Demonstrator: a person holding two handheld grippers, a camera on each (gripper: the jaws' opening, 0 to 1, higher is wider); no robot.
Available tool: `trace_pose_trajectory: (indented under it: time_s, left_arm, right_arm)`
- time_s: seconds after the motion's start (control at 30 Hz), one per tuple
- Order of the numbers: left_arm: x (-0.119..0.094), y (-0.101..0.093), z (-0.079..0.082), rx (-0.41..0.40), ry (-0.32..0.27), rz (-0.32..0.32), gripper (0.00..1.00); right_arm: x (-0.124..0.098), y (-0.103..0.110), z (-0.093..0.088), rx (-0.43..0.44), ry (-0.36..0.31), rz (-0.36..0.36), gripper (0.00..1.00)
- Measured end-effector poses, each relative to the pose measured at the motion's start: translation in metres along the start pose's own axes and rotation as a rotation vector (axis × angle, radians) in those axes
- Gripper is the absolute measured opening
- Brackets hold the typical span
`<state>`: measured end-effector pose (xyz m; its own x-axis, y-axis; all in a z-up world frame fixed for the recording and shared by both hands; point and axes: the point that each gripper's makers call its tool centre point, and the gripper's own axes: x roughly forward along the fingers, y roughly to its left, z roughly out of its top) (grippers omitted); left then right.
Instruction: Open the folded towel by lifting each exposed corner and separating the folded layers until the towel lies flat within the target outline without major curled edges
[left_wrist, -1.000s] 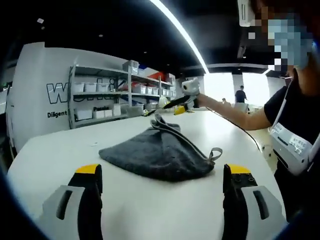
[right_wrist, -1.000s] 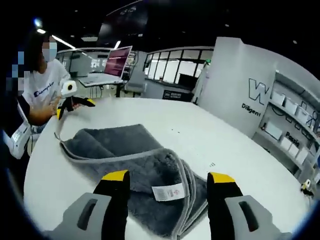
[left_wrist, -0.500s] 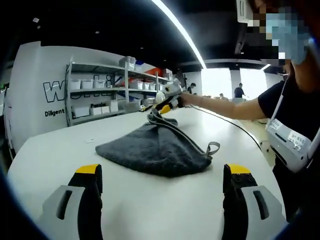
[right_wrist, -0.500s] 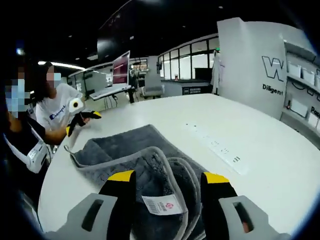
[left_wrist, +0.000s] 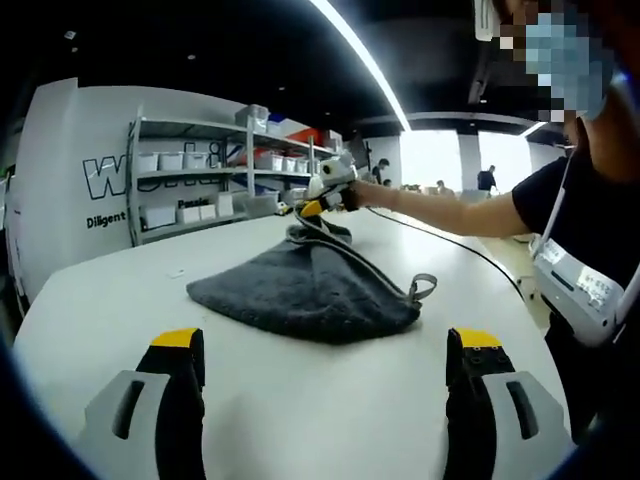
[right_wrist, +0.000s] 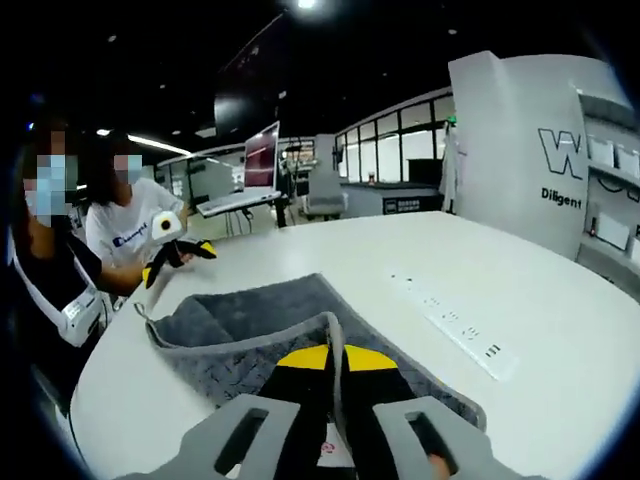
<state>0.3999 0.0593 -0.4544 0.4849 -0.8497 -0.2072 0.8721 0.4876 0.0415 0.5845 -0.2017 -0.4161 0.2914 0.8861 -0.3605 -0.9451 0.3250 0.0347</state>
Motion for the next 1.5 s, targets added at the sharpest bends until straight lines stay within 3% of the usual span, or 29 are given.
trace_pose_trajectory:
  time_s: [0.37,0.5,0.83,1.03,1.17,1.2,1.33,1.5]
  left_arm:
    - [0.001,-0.002,0.003,-0.001,-0.002,-0.013,0.99]
    - [0.002,-0.004,0.004,-0.003,-0.004,-0.023,0.99]
    - [-0.001,-0.003,0.012,-0.014,-0.032,-0.033,0.99]
    - [-0.001,-0.005,0.011,-0.01,-0.026,-0.037,0.99]
    - [-0.002,-0.005,0.011,-0.01,-0.029,-0.041,0.99]
    - [-0.002,-0.005,0.011,-0.01,-0.029,-0.04,0.99]
    - [-0.002,-0.005,0.01,-0.007,-0.024,-0.039,0.99]
    - [-0.003,-0.005,0.012,-0.009,-0.033,-0.037,0.99]
  right_arm:
    - [-0.042,0.046,0.012,-0.07,-0.084,0.024,0.0]
    - [-0.057,0.063,0.006,-0.078,-0.092,0.015,0.0]
    - [-0.098,0.102,-0.033,-0.071,-0.042,0.017,0.0]
    - [-0.111,0.126,-0.059,-0.064,0.006,0.047,0.0]
    - [-0.115,0.145,-0.082,-0.051,0.072,0.095,0.0]
    - [-0.119,0.15,-0.093,-0.038,0.117,0.113,0.0]
    - [-0.124,0.154,-0.104,-0.018,0.136,0.108,0.0]
    - [-0.13,0.174,-0.113,-0.003,0.162,0.159,0.01]
